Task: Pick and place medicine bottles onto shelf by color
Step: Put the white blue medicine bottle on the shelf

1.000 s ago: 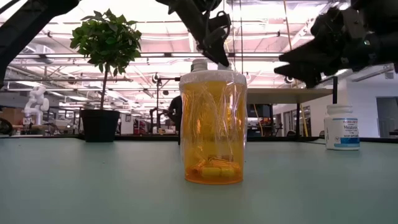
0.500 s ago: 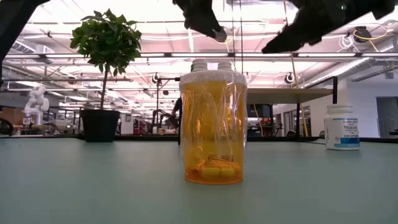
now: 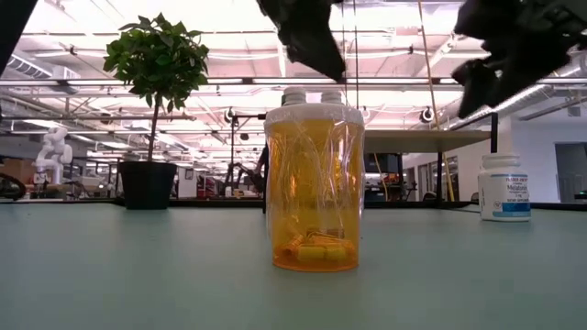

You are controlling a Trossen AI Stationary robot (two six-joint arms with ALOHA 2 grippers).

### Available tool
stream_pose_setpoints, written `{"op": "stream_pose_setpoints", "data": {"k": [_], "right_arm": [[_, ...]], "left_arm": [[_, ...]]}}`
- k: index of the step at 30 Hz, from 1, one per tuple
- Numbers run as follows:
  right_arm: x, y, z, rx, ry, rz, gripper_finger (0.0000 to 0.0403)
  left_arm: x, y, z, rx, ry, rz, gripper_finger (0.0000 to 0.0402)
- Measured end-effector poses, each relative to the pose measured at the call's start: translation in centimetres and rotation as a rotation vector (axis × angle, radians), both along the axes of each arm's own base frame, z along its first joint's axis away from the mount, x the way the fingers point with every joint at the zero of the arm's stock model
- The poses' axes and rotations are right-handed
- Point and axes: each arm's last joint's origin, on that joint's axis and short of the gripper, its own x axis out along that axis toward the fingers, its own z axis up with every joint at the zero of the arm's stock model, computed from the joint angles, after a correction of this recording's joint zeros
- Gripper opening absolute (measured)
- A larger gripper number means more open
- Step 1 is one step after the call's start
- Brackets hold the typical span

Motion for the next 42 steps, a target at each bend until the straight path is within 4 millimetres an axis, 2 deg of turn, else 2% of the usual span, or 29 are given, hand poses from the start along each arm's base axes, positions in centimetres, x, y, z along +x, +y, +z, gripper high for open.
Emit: {"op": "stream_pose_setpoints", "data": {"k": [3, 5, 15, 17, 24, 29, 33, 36, 39, 42], "right_arm": [[-0.4, 0.0, -0.3, -0.003, 0.050, 0.001, 0.0261], [-0.5, 0.0, -0.4, -0.009, 0.063, 0.009, 0.0263], [-0.2, -0.9, -0.9, -0.042, 0.114, -0.055, 0.0264], [-0.1, -1.2, -1.0, -0.040, 0.124, -0.068, 0.0264], [0.7, -1.4, -1.8, 0.044, 0.176, -0.082, 0.0264], [1.4, -1.4, -2.2, 0.044, 0.243, -0.092, 0.0263], [2.5, -1.4, -1.3, 0.035, 0.279, -0.084, 0.0263], [3.4, -1.4, -0.3, 0.022, 0.289, -0.064, 0.0263], [3.8, -1.5, 0.3, 0.008, 0.374, -0.059, 0.0263], [3.8, -1.8, -0.2, 0.004, 0.500, -0.071, 0.0263]], "left_arm": [[-0.8, -1.2, -1.7, -0.016, 0.030, -0.003, 0.0164], [-1.3, -1.5, -2.2, -0.034, -0.011, 0.013, 0.0165], [-5.8, -1.7, -5.6, -0.140, -0.173, 0.112, 0.0170], [-6.0, -2.1, -6.1, -0.154, -0.220, 0.110, 0.0171], [-7.3, -2.6, -9.1, -0.143, -0.181, 0.176, 0.0176], [-7.8, -2.3, -10.7, -0.170, -0.235, 0.228, 0.0203], [-8.0, -1.9, -12.0, -0.169, -0.241, 0.238, 0.0239], [-8.1, -1.9, -12.1, -0.171, -0.274, 0.232, 0.0264], [-8.3, -2.0, -12.8, -0.169, -0.252, 0.234, 0.0281], [-7.9, -2.3, -13.4, -0.171, -0.248, 0.228, 0.0288]]}}
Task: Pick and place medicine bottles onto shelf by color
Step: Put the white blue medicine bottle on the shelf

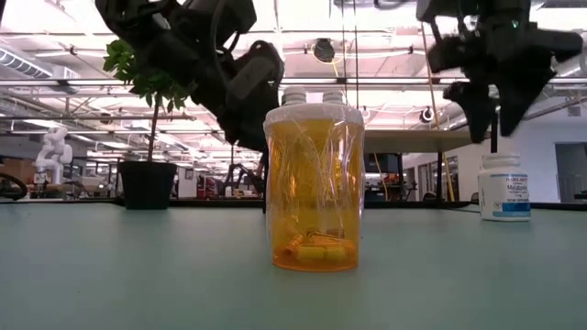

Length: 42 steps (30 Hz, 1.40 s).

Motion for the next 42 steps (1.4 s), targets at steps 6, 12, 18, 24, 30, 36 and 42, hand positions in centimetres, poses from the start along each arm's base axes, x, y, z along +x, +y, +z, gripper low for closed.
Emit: {"op": "stream_pose_setpoints", "data": {"k": [6, 12, 18, 24, 30, 36, 42], "right_arm": [[0.2, -0.1, -1.8, -0.001, 0.132, 0.042, 0.0263], [0.9, -0.1, -2.3, -0.005, 0.122, 0.059, 0.0263], [1.0, -0.3, -2.3, -0.051, 0.122, 0.073, 0.0263], [1.2, -0.3, -2.3, -0.069, 0.093, -0.075, 0.0263], [1.3, -0.3, -2.3, -0.060, 0.077, -0.151, 0.0263], [0.0, -0.4, -2.0, -0.115, 0.173, -0.149, 0.0263], [-0.5, -0.2, -2.0, -0.091, 0.225, -0.240, 0.0263]], "left_arm": [[0.8, -0.3, -2.1, 0.021, 0.011, 0.026, 0.0290], [1.1, -0.4, -3.2, 0.032, 0.023, 0.014, 0.0290], [1.4, -0.4, -2.8, 0.059, -0.026, -0.008, 0.0290], [1.5, -0.4, -2.7, 0.066, -0.041, -0.014, 0.0290], [1.6, -0.4, -2.6, 0.080, -0.047, -0.023, 0.0290], [1.7, -0.4, -2.5, 0.086, -0.061, -0.027, 0.0290], [1.7, -0.3, -2.5, 0.090, -0.064, -0.028, 0.0290]]}}
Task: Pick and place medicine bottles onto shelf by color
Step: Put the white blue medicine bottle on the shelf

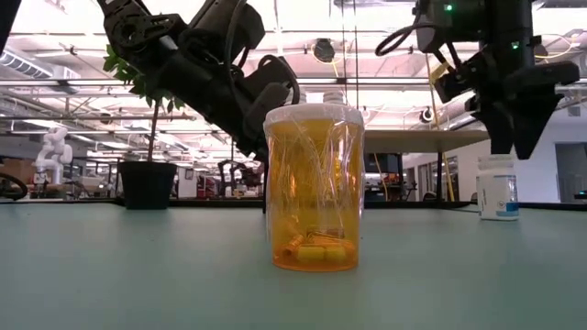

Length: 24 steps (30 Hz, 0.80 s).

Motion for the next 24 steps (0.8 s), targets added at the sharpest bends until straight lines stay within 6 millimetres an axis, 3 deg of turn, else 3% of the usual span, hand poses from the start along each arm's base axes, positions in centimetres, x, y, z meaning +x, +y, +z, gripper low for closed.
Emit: {"op": "stream_pose_setpoints", "data": {"k": [9, 17, 21, 24], "right_arm": [[0.5, 0.0, -0.7, 0.010, -0.079, -0.128, 0.0263], [1.8, 0.5, -1.0, 0.191, -0.205, -0.238, 0.0263], [2.2, 0.7, -0.8, 0.245, -0.243, -0.209, 0.0263], [2.1, 0.7, -0.5, 0.237, -0.227, -0.068, 0.0263]], "left_arm": [[0.0, 0.0, 0.0, -0.002, 0.004, 0.002, 0.0290], [0.0, 0.0, 0.0, -0.005, 0.004, 0.003, 0.0289], [0.0, 0.0, 0.0, -0.005, 0.006, 0.004, 0.0289], [0.0, 0.0, -0.1, -0.003, 0.010, 0.003, 0.0289]]}}
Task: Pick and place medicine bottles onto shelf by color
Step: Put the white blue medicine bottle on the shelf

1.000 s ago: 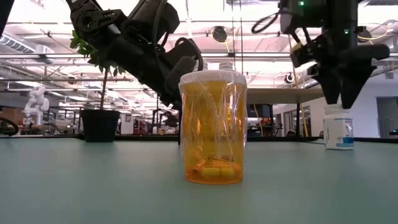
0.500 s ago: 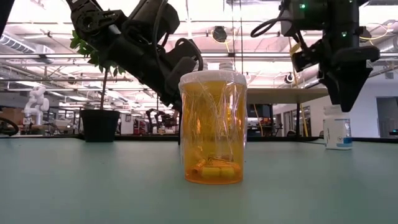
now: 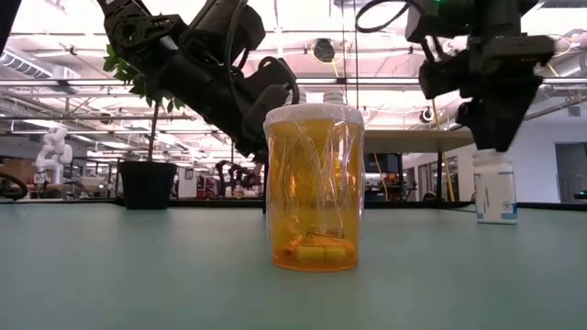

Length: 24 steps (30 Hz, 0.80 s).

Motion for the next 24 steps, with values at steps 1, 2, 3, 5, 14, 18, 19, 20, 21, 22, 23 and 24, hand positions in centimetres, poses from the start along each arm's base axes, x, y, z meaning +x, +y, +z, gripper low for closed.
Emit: {"op": "stream_pose_setpoints", "data": {"k": [1, 2, 3, 5, 14, 18, 19, 20, 21, 22, 23, 24], "right_arm": [[-0.1, 0.0, 0.1, -0.010, 0.008, 0.055, 0.0263], [-0.3, 0.0, 0.1, -0.018, 0.016, 0.108, 0.0263], [-0.4, 0.0, 0.1, -0.023, 0.027, 0.155, 0.0263], [-0.8, 0.0, 0.1, -0.051, 0.059, 0.237, 0.0263], [-2.4, 0.1, -1.6, -0.048, 0.195, 0.157, 0.0263], [-2.7, 0.9, -3.2, 0.047, 0.176, 0.106, 0.0263], [-2.6, 1.2, -3.5, 0.060, 0.157, 0.106, 0.0263], [-2.4, 1.4, -3.8, 0.072, 0.132, 0.109, 0.0263], [-2.3, 1.7, -4.0, 0.077, 0.102, 0.113, 0.0263], [-2.0, 1.9, -4.2, 0.078, 0.071, 0.117, 0.0263], [-1.8, 2.1, -4.3, 0.080, 0.039, 0.125, 0.0263], [-1.6, 2.4, -4.3, 0.079, 0.010, 0.135, 0.0263]], "left_arm": [[0.0, 0.0, 0.0, 0.002, 0.000, -0.001, 0.0289], [0.0, 0.0, 0.0, 0.004, 0.000, -0.002, 0.0289], [0.0, 0.0, 0.0, 0.007, 0.001, -0.004, 0.0289], [0.0, 0.0, 0.0, 0.012, 0.002, -0.008, 0.0289], [-0.2, 0.0, -0.4, 0.015, 0.047, -0.009, 0.0289], [-0.3, 0.0, -0.4, 0.023, 0.055, -0.013, 0.0289], [-0.3, 0.0, -0.4, 0.025, 0.056, -0.015, 0.0289], [-0.3, 0.0, -0.4, 0.027, 0.056, -0.016, 0.0289], [-0.3, 0.0, -0.4, 0.027, 0.056, -0.016, 0.0289], [-0.3, 0.0, -0.4, 0.028, 0.056, -0.017, 0.0289], [-0.3, 0.0, -0.4, 0.028, 0.056, -0.017, 0.0289], [-0.3, 0.0, -0.4, 0.028, 0.056, -0.017, 0.0289]]}}
